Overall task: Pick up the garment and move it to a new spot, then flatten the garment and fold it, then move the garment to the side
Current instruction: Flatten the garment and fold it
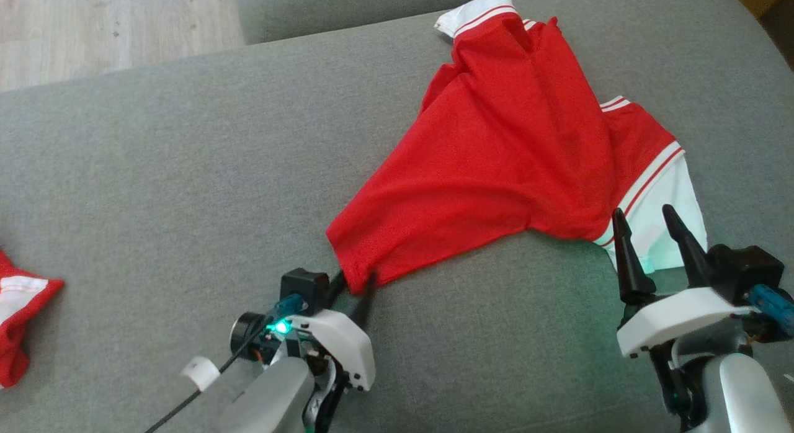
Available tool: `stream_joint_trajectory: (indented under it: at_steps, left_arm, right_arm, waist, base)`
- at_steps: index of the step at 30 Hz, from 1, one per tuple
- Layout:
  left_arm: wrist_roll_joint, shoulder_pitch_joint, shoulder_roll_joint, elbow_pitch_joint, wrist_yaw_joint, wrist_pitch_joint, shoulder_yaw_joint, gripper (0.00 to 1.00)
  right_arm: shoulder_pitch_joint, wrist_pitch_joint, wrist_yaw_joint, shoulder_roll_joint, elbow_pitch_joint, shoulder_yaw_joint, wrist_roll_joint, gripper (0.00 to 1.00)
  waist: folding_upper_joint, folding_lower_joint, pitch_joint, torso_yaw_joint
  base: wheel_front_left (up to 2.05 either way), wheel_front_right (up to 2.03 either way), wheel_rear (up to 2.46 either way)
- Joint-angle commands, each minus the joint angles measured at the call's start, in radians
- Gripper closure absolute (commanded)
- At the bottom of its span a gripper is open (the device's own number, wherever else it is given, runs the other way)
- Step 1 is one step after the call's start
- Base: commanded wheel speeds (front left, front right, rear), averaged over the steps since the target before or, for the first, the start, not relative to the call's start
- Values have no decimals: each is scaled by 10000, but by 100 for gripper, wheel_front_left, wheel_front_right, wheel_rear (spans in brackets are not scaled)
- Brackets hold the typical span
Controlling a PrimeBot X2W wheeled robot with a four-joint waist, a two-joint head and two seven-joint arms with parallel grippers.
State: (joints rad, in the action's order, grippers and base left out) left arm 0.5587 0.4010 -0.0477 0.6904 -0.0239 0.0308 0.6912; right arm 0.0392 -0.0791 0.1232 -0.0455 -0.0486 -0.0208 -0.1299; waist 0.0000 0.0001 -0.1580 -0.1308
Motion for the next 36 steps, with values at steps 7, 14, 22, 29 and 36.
stream_joint_trajectory:
  at_steps: [7, 14, 22, 29, 36]
  left_arm:
    - [567, 266, -98, 312, -252, 540, -386, 100]
    - [935, -56, -937, 157, -620, 923, -1133, 100]
    - [1108, -419, -1849, -695, -837, 1357, -1666, 0]
    - [959, -946, -2097, -1737, -788, 2063, -1838, 0]
    - [83, -1625, -2643, -3492, -975, 2302, -2732, 0]
  right_arm:
    - [382, 39, 75, -47, 313, 199, -100, 0]
    - [295, -4, 75, -47, 385, 130, -115, 0]
    - [312, -58, 75, -47, 330, 177, -189, 0]
    - [241, -63, 75, -47, 297, 194, -206, 0]
    - [37, 16, 75, -47, 308, 113, -116, 0]
  waist:
    - [0, -1, 178, 370]
    - [0, -1, 273, 790]
    - [0, -1, 422, 1137]
    - [0, -1, 818, 1150]
    - [0, -1, 1308, 1122]
  base:
    - [0, 0, 0]
    - [0, 0, 0]
    - [0, 0, 0]
    - [0, 0, 0]
    - [0, 0, 0]
